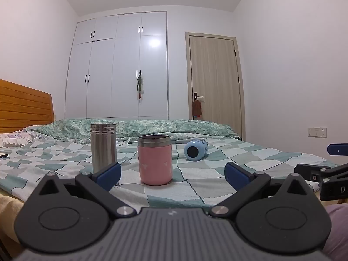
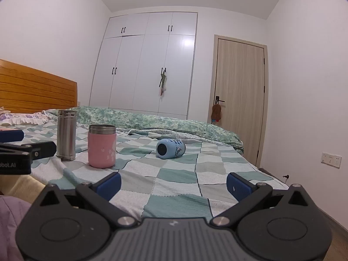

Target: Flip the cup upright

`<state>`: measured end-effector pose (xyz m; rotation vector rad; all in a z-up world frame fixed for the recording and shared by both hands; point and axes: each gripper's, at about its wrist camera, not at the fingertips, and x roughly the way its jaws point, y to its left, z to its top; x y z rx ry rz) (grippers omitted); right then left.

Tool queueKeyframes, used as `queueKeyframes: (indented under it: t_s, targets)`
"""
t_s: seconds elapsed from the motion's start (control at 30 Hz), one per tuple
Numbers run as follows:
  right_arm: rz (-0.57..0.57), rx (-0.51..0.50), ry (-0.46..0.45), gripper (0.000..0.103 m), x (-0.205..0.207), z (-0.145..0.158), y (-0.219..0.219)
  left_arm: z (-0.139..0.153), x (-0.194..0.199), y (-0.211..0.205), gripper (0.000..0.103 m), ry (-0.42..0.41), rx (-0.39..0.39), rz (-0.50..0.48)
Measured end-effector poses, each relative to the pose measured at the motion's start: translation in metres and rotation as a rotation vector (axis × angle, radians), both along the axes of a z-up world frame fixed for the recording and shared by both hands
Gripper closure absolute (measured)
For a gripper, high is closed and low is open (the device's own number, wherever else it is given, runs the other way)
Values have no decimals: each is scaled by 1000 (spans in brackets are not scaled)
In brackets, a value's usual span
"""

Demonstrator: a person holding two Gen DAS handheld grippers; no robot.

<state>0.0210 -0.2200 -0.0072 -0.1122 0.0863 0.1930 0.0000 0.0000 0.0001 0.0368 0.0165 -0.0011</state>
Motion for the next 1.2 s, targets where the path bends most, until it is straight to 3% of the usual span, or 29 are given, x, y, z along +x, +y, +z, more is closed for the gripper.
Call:
queueKeyframes:
  t_s: [1.2]
  targets:
    - [0,2,-2,0,0,0,0,1,-1,0,0,2,1,-1]
